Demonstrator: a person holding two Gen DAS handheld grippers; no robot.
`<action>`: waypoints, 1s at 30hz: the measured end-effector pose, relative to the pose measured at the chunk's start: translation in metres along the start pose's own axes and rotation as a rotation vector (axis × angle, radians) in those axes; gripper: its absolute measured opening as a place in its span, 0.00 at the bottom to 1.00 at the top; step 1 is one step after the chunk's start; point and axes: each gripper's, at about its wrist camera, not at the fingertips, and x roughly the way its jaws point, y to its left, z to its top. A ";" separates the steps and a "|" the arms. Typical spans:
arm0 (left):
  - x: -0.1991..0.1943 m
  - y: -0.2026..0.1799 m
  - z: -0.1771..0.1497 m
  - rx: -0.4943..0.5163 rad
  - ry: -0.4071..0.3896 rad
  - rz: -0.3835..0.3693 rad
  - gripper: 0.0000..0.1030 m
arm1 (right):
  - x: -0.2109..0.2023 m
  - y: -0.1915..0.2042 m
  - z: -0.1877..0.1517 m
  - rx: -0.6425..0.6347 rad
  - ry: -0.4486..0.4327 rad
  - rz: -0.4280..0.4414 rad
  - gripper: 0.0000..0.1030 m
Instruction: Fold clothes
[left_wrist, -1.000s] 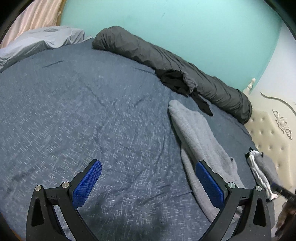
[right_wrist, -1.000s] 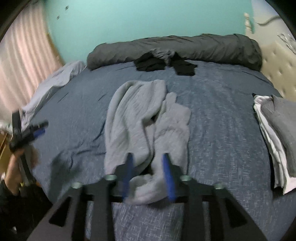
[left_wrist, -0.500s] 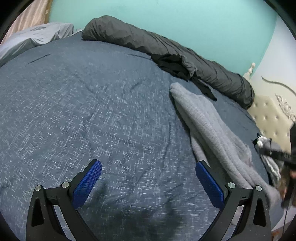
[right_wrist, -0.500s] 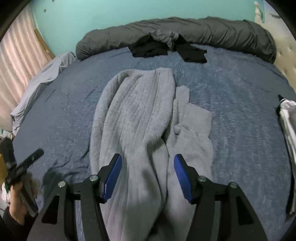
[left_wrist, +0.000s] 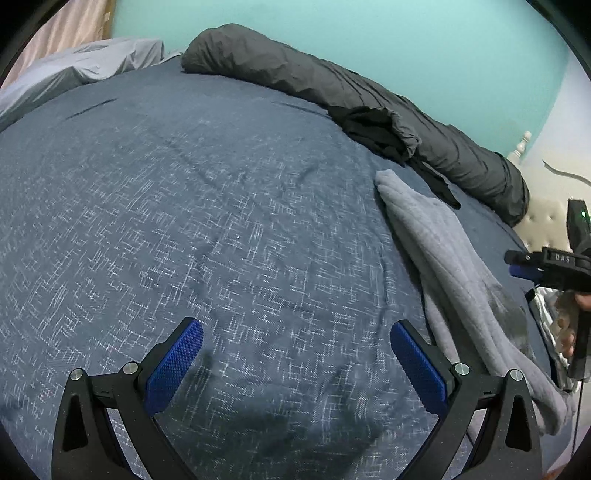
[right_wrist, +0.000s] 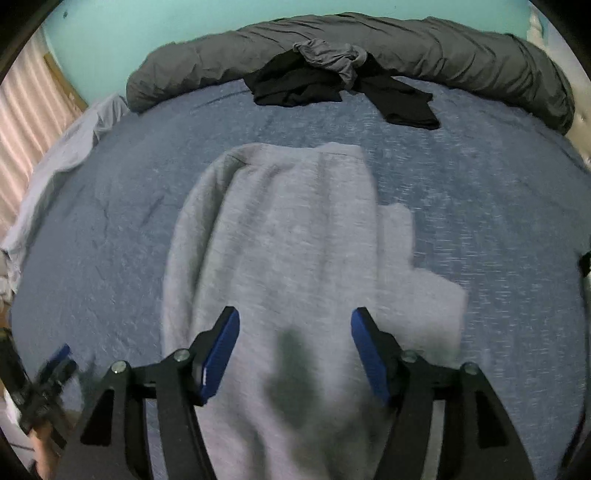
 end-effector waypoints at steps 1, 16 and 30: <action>0.000 0.001 0.000 0.000 0.000 0.001 1.00 | 0.005 0.009 0.000 -0.010 0.006 0.017 0.62; -0.001 0.017 0.002 -0.022 0.002 0.020 1.00 | 0.074 0.095 -0.021 -0.183 0.080 -0.065 0.24; -0.047 0.041 0.003 -0.035 -0.087 0.061 1.00 | -0.026 0.153 -0.074 -0.365 -0.020 0.239 0.06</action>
